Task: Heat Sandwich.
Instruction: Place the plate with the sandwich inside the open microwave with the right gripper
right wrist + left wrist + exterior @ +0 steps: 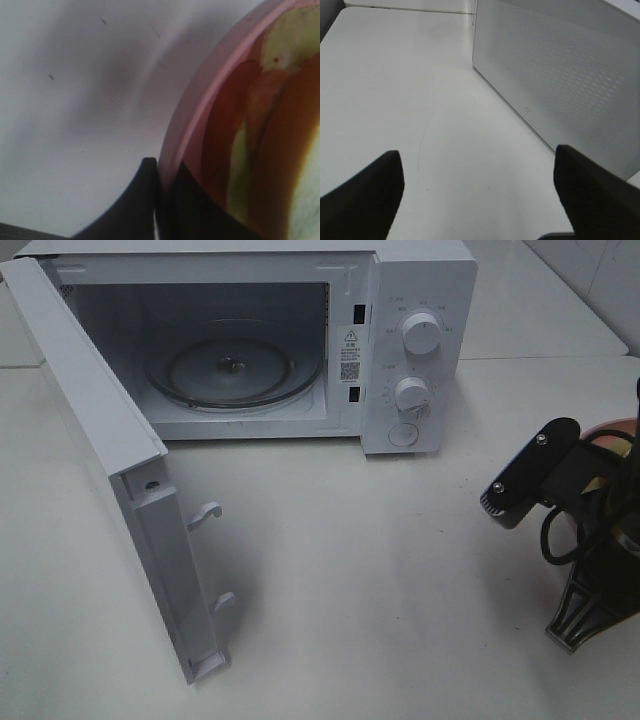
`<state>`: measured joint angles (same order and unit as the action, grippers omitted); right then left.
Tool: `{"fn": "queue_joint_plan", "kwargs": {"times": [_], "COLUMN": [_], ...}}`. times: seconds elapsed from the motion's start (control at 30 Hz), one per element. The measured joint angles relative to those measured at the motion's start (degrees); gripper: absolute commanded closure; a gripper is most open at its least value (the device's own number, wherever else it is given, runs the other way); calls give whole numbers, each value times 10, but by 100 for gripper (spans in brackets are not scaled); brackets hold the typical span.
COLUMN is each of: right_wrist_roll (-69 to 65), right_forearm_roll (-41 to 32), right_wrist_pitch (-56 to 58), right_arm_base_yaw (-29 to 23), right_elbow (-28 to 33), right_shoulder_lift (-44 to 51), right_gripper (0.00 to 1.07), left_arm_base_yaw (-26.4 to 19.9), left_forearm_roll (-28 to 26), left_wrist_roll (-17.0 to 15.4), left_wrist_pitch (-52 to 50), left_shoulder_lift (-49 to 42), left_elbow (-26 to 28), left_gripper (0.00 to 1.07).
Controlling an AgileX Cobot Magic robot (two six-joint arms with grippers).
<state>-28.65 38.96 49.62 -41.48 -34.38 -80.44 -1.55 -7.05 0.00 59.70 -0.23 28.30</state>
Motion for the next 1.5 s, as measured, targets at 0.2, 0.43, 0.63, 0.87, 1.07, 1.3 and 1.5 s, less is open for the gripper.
{"fn": "queue_joint_plan", "kwargs": {"times": [0.2, 0.43, 0.63, 0.87, 1.07, 1.3, 1.5], "right_wrist_roll": [-2, 40, 141, 235, 352, 476, 559], "right_forearm_roll": [1, 1, 1, 1, -3, -21, -20], "right_wrist_pitch": [19, -7, -19, -50, -107, -190, -251], "right_arm_base_yaw": [-78, -103, -105, -116, -169, -179, -179], "right_elbow": [0, 0, 0, 0, 0, 2, 2], "right_shoulder_lift": [9, 9, 9, 16, 29, 30, 29], "right_gripper": [107, 107, 107, 107, 107, 107, 107], "left_arm_base_yaw": [0, 0, 0, 0, 0, 0, 0], "left_forearm_roll": [0, 0, 0, 0, 0, 0, 0], "left_wrist_roll": [0, 0, 0, 0, 0, 0, 0], "left_wrist_pitch": [0, 0, 0, 0, 0, 0, 0], "left_shoulder_lift": [0, 0, 0, 0, 0, 0, 0], "left_elbow": [0, 0, 0, 0, 0, 0, 0], "left_gripper": [31, 31, 31, 31, 31, 31, 31]}}
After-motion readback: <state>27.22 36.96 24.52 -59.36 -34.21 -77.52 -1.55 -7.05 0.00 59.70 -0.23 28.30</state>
